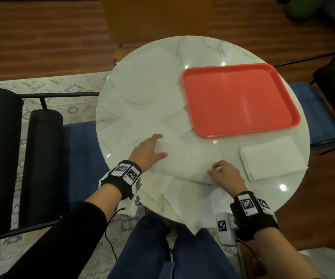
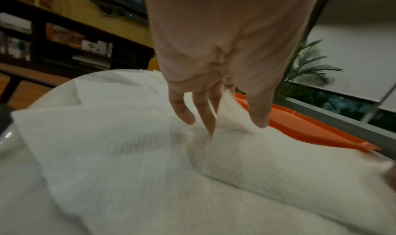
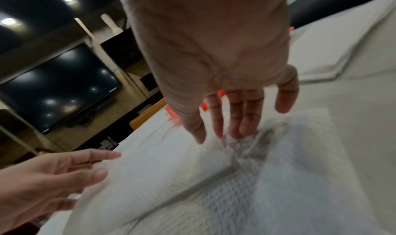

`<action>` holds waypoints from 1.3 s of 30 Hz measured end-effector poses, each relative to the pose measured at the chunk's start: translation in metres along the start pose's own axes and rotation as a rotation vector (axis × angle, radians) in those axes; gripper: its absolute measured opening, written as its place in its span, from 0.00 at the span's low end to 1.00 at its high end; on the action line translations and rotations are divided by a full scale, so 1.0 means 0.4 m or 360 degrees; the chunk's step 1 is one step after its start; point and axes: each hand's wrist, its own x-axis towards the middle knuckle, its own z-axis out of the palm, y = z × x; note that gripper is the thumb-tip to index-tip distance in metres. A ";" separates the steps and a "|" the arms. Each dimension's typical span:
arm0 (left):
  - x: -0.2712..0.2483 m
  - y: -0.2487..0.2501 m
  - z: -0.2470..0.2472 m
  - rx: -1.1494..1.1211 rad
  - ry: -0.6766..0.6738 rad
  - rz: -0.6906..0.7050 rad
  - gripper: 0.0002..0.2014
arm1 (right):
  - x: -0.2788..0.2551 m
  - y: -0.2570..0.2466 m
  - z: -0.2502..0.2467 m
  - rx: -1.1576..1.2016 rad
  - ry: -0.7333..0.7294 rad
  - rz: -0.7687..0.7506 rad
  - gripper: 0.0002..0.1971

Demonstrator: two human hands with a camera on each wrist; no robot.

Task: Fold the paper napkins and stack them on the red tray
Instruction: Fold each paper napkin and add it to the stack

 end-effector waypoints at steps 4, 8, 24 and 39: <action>-0.063 -0.006 0.037 0.0470 0.0446 0.0330 0.30 | -0.034 -0.026 0.014 -0.0282 0.0534 -0.0192 0.19; -0.114 -0.041 0.124 0.0827 0.0187 0.0572 0.27 | -0.091 -0.080 0.122 -0.0434 0.0231 -0.0672 0.27; -0.114 -0.127 0.180 0.1061 0.0023 0.0488 0.33 | -0.092 0.145 0.100 -0.0831 -0.0201 -0.0502 0.34; -0.153 -0.135 0.185 0.1185 -0.0018 0.0672 0.33 | -0.084 0.046 0.165 -0.0888 -0.0205 -0.0746 0.34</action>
